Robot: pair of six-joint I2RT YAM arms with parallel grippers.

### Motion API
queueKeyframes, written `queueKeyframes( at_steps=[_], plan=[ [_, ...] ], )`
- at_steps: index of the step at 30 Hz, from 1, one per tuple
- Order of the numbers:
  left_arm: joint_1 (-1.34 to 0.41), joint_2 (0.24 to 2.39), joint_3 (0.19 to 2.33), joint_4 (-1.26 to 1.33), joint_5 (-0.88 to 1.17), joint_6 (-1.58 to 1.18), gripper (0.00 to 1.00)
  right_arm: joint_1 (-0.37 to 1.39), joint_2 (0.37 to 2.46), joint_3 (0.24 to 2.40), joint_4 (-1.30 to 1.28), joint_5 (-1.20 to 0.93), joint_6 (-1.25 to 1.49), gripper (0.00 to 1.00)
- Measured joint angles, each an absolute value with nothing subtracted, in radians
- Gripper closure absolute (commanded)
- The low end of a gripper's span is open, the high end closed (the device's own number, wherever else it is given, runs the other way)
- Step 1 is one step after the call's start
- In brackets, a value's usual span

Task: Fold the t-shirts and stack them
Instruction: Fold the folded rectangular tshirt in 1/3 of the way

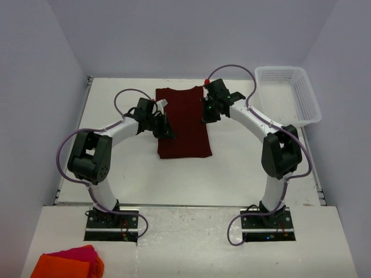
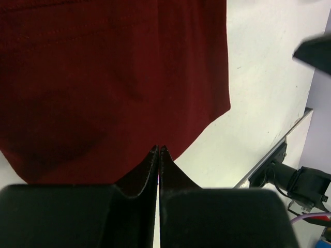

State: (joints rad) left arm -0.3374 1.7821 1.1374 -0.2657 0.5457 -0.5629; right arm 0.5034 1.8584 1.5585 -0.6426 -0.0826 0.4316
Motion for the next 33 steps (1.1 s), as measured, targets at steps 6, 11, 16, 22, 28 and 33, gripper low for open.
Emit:
queueKeyframes(
  at_steps=[6,11,16,22,28,33],
  plan=[
    [-0.35,1.786,1.102,-0.222,0.562,-0.561,1.0,0.44,2.036,1.722,-0.67,-0.229,0.346,1.0],
    [-0.354,1.788,1.067,-0.205,0.569,-0.56,1.0,0.435,2.164,1.834,-0.698,-0.307,0.323,1.0],
    [-0.354,1.788,1.039,-0.213,0.561,-0.556,1.0,0.416,2.241,1.869,-0.736,-0.359,0.324,1.0],
    [-0.355,1.788,1.028,-0.249,0.511,-0.553,1.0,0.377,2.312,1.919,-0.803,-0.363,0.326,1.0],
    [-0.355,1.788,1.006,-0.278,0.476,-0.551,1.0,0.349,2.404,2.056,-0.909,-0.362,0.328,1.0],
    [-0.355,1.788,0.972,-0.303,0.442,-0.555,1.0,0.338,2.457,2.127,-0.97,-0.36,0.327,0.99]
  ],
)
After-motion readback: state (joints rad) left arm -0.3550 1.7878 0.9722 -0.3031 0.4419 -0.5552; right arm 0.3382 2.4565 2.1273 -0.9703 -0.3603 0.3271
